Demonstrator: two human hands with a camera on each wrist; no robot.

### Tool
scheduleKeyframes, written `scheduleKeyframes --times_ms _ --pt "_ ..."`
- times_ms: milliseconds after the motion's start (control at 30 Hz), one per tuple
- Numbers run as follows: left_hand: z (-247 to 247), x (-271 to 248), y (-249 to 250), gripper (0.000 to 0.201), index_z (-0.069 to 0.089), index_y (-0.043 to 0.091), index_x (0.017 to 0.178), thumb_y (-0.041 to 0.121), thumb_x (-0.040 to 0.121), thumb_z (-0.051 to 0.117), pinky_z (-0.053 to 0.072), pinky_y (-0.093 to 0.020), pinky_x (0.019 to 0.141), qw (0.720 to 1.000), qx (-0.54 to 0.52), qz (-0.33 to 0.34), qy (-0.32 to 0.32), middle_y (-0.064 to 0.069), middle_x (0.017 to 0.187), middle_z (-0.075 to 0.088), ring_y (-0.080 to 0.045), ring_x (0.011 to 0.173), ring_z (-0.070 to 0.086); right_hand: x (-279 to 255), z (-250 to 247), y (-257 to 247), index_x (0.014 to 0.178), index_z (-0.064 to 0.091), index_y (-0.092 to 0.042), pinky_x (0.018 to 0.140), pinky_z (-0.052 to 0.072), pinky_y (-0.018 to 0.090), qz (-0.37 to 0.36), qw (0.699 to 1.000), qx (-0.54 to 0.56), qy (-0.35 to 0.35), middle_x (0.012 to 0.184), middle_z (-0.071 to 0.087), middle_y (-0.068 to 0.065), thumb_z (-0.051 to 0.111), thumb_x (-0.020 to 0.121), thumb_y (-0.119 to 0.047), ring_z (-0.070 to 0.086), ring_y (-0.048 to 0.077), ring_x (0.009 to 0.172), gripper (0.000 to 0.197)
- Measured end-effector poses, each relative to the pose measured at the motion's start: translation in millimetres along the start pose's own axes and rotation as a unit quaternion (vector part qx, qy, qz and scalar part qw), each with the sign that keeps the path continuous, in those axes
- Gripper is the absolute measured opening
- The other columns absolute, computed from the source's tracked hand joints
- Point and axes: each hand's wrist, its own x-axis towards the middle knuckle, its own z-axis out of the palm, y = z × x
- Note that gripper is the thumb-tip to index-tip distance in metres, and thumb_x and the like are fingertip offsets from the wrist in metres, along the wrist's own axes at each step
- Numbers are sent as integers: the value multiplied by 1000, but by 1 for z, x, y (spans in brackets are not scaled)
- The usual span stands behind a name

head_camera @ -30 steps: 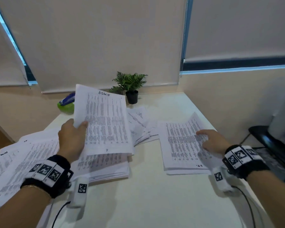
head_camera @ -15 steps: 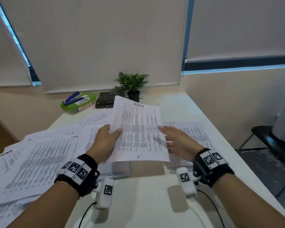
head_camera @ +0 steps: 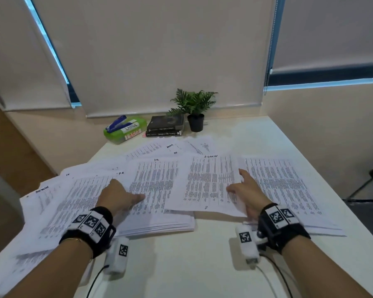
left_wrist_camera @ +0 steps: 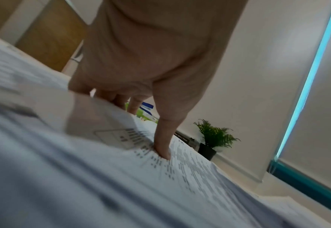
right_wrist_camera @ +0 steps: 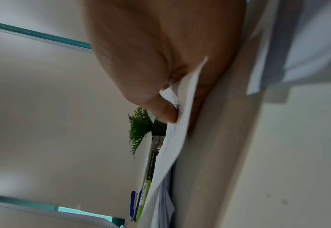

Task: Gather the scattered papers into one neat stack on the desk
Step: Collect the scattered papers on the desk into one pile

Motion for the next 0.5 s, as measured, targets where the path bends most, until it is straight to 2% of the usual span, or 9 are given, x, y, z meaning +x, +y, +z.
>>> scheduleKeyframes --times_ms 33,67,100,133,200,267,367,433,500 --pt "1 2 -1 65 65 -6 106 39 74 97 46 -32 69 999 -26 13 19 -15 89 65 -28 80 63 1 0 2 161 27 -25 113 45 52 -2 1000 -10 6 164 35 11 65 91 -1 44 34 144 83" --pt "0 3 -2 49 65 -2 88 33 76 97 42 -28 61 998 -35 16 41 -11 74 62 -24 64 57 2 0 3 160 29 -24 112 45 52 -7 1000 -17 10 162 39 10 66 88 -5 46 34 142 83" --pt "-3 3 -2 43 66 -1 84 30 79 95 40 -26 55 997 -31 17 65 -9 71 62 -23 58 55 1 1 3 159 31 -25 113 44 53 -12 1000 -19 5 162 40 10 67 85 -8 47 34 142 84" --pt "-6 2 -1 40 69 -3 93 29 84 91 41 -26 54 996 -20 20 86 -11 77 67 -22 60 57 3 0 5 159 31 -25 115 42 55 -17 1000 -22 3 162 40 9 67 84 -10 45 34 143 85" --pt "-15 -2 1 43 72 -3 117 31 92 82 52 -32 67 991 -11 39 131 -19 99 76 -32 77 66 2 0 4 161 28 -25 118 38 55 -19 999 -27 5 164 36 6 66 89 -7 39 32 148 84" --pt "-25 -4 5 39 72 1 122 31 97 74 54 -42 83 982 -26 57 178 -23 109 76 -41 94 68 2 -2 4 162 25 -28 119 37 53 -23 999 -28 5 165 33 4 66 92 -5 35 31 150 84" --pt "-42 -5 14 39 66 4 130 31 104 64 55 -49 91 968 -54 70 234 -26 117 72 -48 106 66 -2 -3 3 162 20 -41 121 34 52 -42 999 -22 2 170 24 1 67 92 0 33 29 152 93" --pt "-54 -5 22 37 61 3 131 32 106 60 57 -53 87 955 -85 93 269 -25 117 71 -47 101 66 -5 -3 1 161 16 -47 122 31 47 -57 998 -14 -3 172 15 -6 65 92 5 28 26 154 99" --pt "-64 -4 31 32 60 1 121 30 108 58 55 -48 77 939 -128 117 297 -20 108 69 -40 91 64 -10 -2 -2 161 22 -46 120 31 43 -66 998 -16 -9 171 16 -8 63 93 8 23 24 156 95"
